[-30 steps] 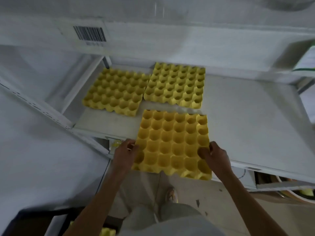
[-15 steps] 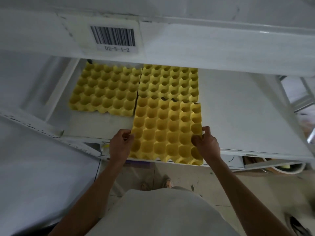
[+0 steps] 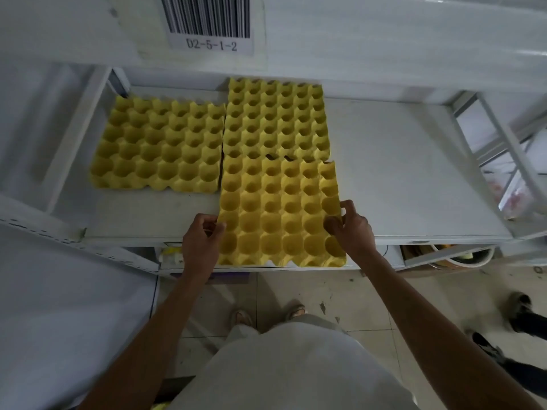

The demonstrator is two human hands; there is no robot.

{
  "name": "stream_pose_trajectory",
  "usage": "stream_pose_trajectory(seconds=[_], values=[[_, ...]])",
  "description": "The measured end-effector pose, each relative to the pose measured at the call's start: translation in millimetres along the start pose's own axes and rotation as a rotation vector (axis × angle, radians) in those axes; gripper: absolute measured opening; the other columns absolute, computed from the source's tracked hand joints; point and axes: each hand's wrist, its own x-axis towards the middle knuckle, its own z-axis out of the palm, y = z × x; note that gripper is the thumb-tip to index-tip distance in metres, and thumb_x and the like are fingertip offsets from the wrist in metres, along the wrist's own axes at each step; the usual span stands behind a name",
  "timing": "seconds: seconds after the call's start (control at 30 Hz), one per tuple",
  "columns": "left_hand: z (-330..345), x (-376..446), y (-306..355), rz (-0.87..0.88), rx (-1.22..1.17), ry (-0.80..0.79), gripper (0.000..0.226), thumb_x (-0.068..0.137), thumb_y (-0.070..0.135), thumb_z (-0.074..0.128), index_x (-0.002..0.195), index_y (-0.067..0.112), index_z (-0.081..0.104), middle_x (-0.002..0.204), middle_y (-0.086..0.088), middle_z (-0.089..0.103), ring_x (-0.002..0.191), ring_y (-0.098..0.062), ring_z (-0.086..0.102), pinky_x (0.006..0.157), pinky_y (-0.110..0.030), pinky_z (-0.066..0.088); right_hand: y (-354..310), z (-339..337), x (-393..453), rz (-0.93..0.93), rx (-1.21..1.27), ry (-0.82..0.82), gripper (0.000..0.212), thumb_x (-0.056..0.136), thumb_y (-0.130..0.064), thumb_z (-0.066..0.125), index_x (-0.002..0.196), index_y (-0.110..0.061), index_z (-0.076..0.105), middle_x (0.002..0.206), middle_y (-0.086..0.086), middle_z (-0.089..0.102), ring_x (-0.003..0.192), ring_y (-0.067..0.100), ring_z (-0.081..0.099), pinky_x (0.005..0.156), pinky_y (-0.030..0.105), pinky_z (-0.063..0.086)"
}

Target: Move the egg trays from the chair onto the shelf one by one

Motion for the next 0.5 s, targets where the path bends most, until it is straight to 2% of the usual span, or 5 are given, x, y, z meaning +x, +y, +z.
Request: stream_pose_trajectory(seconds=[0.07, 0.13, 0.23, 0.4, 0.5], values=[[1.6, -1.2, 0.4, 0.009, -0.008, 0.008, 0.025, 0.096, 0.033, 0.07, 0.111, 0.013, 0.067, 0.094, 0.004, 0.068, 0.086, -0.015, 0.065, 0.068, -0.026, 0.046, 1.6, -0.5, 0.3, 0.003, 0.0, -0.009, 0.041, 0.099, -0.04, 0.058, 0.131, -0.02, 0.043, 0.106, 0.01, 0.072, 0.083, 0.031, 0.067, 0.07, 0.04, 0.056], [3.5, -4.0, 1.9, 0.011, -0.012, 0.011, 0.026, 0.096, 0.032, 0.069, 0.112, 0.011, 0.067, 0.096, 0.002, 0.069, 0.088, -0.016, 0.065, 0.068, -0.024, 0.046, 5.0, -1.4, 1.7, 0.001, 0.009, -0.022, 0.04, 0.099, -0.04, 0.059, 0.13, -0.021, 0.042, 0.108, 0.01, 0.073, 0.086, 0.032, 0.069, 0.071, 0.042, 0.058], [2.1, -10.9, 8.2, 0.004, 0.029, 0.027, 0.029, 0.098, 0.033, 0.067, 0.115, 0.01, 0.068, 0.103, -0.002, 0.072, 0.092, -0.018, 0.066, 0.076, -0.031, 0.048, 10.6, -4.5, 5.4, -0.019, 0.054, -0.057, 0.04, 0.097, -0.041, 0.059, 0.127, -0.021, 0.041, 0.109, 0.013, 0.072, 0.086, 0.033, 0.068, 0.074, 0.047, 0.06], [-5.9, -46.2, 21.3, -0.028, 0.067, 0.116, 0.032, 0.1, 0.03, 0.064, 0.128, 0.014, 0.066, 0.117, -0.006, 0.074, 0.106, -0.023, 0.069, 0.09, -0.038, 0.055, 19.8, -15.1, 11.3, 0.002, 0.218, -0.217, 0.043, 0.09, -0.041, 0.065, 0.123, -0.023, 0.043, 0.103, 0.01, 0.07, 0.079, 0.031, 0.071, 0.074, 0.052, 0.062], [-3.2, -85.3, 25.7, -0.087, 0.027, 0.202, 0.036, 0.101, 0.026, 0.065, 0.133, 0.011, 0.064, 0.128, -0.009, 0.07, 0.117, -0.026, 0.067, 0.1, -0.039, 0.053, 26.5, -26.3, 14.1, -0.027, 0.272, -0.267, 0.047, 0.092, -0.04, 0.064, 0.129, -0.022, 0.042, 0.108, 0.011, 0.072, 0.081, 0.028, 0.073, 0.078, 0.052, 0.062]])
